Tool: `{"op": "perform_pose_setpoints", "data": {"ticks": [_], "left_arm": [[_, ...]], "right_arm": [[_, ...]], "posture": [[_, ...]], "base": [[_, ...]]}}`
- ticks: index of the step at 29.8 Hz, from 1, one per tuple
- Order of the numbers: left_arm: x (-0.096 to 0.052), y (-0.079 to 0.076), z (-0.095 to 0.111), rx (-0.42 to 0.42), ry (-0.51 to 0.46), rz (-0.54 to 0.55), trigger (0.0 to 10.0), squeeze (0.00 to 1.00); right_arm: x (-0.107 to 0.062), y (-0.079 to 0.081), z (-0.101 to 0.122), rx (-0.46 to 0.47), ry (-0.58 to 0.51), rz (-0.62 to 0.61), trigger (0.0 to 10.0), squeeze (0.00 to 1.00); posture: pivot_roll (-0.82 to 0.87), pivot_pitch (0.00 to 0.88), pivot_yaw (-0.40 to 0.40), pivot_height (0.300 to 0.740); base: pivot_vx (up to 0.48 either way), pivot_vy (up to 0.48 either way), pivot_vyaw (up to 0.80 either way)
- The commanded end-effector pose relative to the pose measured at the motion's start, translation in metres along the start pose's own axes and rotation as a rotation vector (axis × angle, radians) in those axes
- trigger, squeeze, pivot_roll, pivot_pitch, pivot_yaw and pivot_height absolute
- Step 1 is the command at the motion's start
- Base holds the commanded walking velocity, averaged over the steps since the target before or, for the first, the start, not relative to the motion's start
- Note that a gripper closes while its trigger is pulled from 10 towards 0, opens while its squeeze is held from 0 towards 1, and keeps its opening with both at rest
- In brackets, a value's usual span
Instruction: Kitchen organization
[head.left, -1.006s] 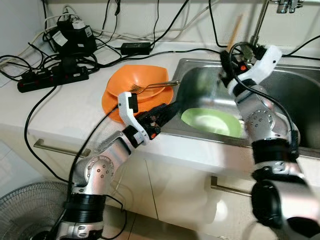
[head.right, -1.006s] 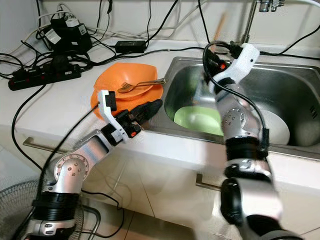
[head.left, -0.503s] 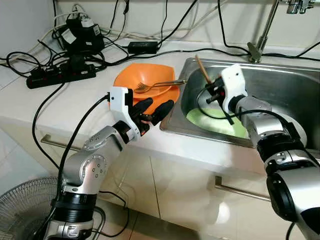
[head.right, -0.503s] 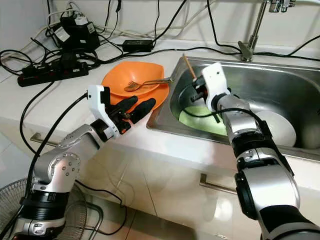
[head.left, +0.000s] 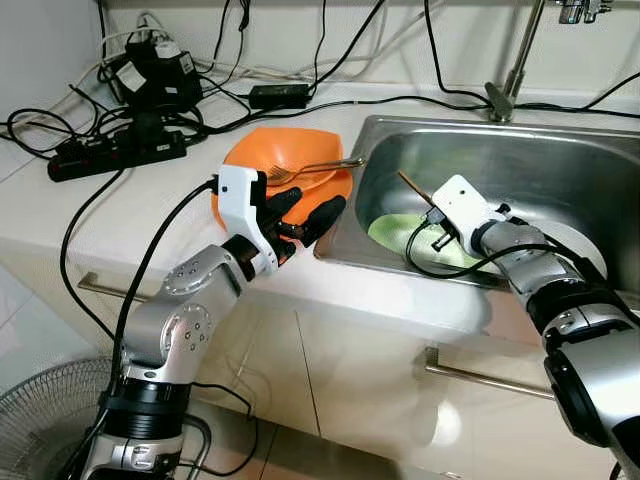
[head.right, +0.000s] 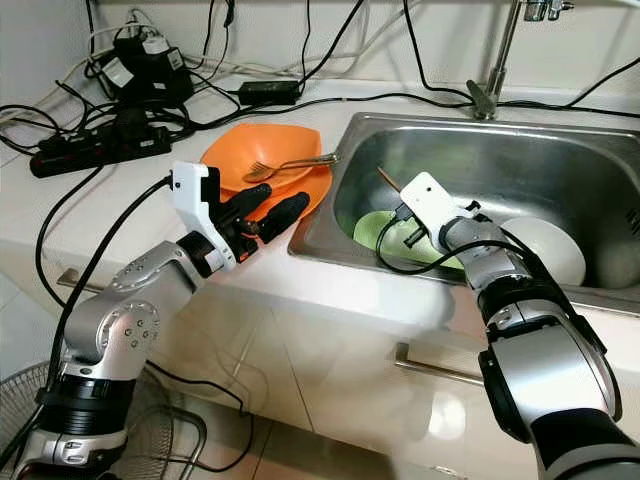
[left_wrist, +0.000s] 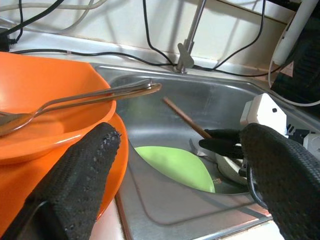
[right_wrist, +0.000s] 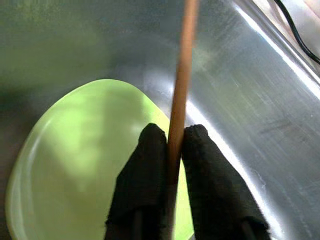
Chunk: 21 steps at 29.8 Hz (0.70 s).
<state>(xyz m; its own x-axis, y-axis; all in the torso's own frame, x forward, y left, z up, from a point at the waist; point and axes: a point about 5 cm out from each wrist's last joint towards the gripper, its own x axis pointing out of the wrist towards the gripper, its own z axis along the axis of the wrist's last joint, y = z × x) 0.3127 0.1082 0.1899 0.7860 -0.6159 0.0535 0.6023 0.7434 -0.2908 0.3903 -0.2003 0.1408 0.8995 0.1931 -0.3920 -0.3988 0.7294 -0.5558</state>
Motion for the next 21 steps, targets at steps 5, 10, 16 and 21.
{"op": "perform_pose_setpoints", "data": {"ticks": [5, 10, 16, 21], "left_arm": [[0.001, -0.001, 0.001, 0.042, 0.006, -0.009, 10.0, 0.00], [0.003, 0.000, 0.002, 0.027, -0.011, 0.001, 10.0, 0.00], [0.002, 0.001, 0.003, 0.056, -0.017, 0.017, 10.0, 0.00], [0.005, 0.014, 0.019, 0.158, -0.110, 0.132, 10.0, 0.00]], "right_arm": [[0.002, 0.003, 0.006, 0.014, -0.014, 0.021, 10.0, 1.00], [0.005, 0.013, 0.007, 0.034, -0.027, 0.049, 10.0, 1.00], [0.006, 0.014, 0.020, 0.114, -0.105, 0.053, 10.0, 1.00], [0.008, 0.017, 0.064, 0.343, -0.358, 0.085, 10.0, 1.00]], "posture": [[-0.04, 0.000, 0.114, 0.740], [-0.04, 0.000, 0.110, 0.740], [-0.04, 0.000, 0.106, 0.740], [-0.04, 0.000, 0.103, 0.740]], "base": [[0.000, 0.000, 0.00], [0.000, 0.000, 0.00], [0.000, 0.000, 0.00], [0.000, 0.000, 0.00]]}}
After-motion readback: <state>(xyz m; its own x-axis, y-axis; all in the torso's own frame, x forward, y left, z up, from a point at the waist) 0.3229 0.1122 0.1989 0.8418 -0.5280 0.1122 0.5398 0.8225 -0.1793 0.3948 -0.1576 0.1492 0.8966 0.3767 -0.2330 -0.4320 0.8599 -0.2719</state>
